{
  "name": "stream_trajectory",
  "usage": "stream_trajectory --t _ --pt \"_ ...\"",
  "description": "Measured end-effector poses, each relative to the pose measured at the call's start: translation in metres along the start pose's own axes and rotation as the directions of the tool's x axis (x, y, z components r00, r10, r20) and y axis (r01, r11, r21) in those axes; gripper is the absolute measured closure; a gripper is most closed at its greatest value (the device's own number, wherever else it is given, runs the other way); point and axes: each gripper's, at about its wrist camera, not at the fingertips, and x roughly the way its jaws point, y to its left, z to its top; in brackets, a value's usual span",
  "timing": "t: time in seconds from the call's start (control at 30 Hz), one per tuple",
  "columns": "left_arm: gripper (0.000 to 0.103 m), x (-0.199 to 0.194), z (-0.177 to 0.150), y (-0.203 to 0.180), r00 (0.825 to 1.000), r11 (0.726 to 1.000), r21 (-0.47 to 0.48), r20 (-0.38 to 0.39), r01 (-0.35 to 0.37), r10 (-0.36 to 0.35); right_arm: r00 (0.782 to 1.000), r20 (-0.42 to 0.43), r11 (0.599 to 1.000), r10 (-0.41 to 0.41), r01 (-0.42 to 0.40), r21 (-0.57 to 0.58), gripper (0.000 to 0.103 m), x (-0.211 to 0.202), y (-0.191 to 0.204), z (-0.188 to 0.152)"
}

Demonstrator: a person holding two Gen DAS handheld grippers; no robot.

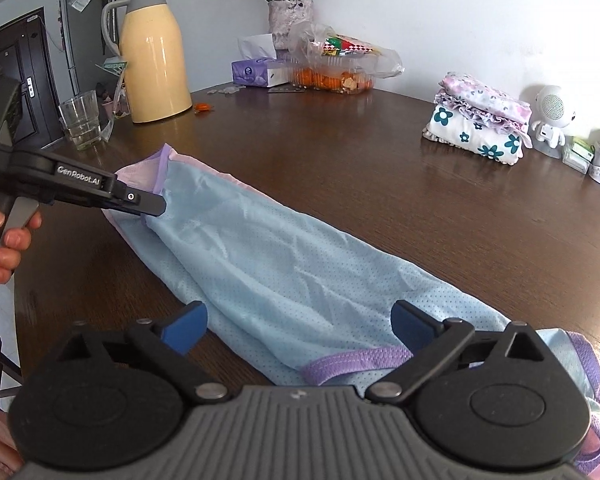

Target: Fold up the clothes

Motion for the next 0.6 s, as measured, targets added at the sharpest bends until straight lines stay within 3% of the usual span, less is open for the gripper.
stream_trajectory --t 0.1,0.43,0.5,0.53,0.6 --pt "0.101 -0.004 -0.004 -0.002 1.0 1.0 0.014 0.016 -0.01 0.009 1.0 -0.011 1.0 0.01 -0.01 -0.002 0.002 0.003 0.0 -0.001" --pt "0.099 -0.018 -0.015 -0.004 0.998 0.999 0.027 0.04 -0.048 0.047 0.999 -0.048 0.999 -0.002 0.0 -0.052 0.001 0.008 0.008 -0.008" --pt "0.092 -0.02 -0.017 -0.005 0.997 0.998 0.029 0.044 -0.059 0.058 0.999 -0.043 0.998 -0.008 0.006 -0.058 0.001 0.006 0.01 -0.008" --pt "0.083 -0.023 -0.017 -0.008 0.994 0.996 0.03 0.069 -0.081 0.079 0.999 -0.036 0.998 -0.012 0.01 -0.059 0.001 0.004 0.01 -0.008" --pt "0.067 -0.031 -0.017 -0.024 0.992 0.994 0.092 0.117 -0.067 0.056 1.0 -0.008 0.999 -0.018 0.018 -0.051 0.001 -0.005 0.008 -0.008"
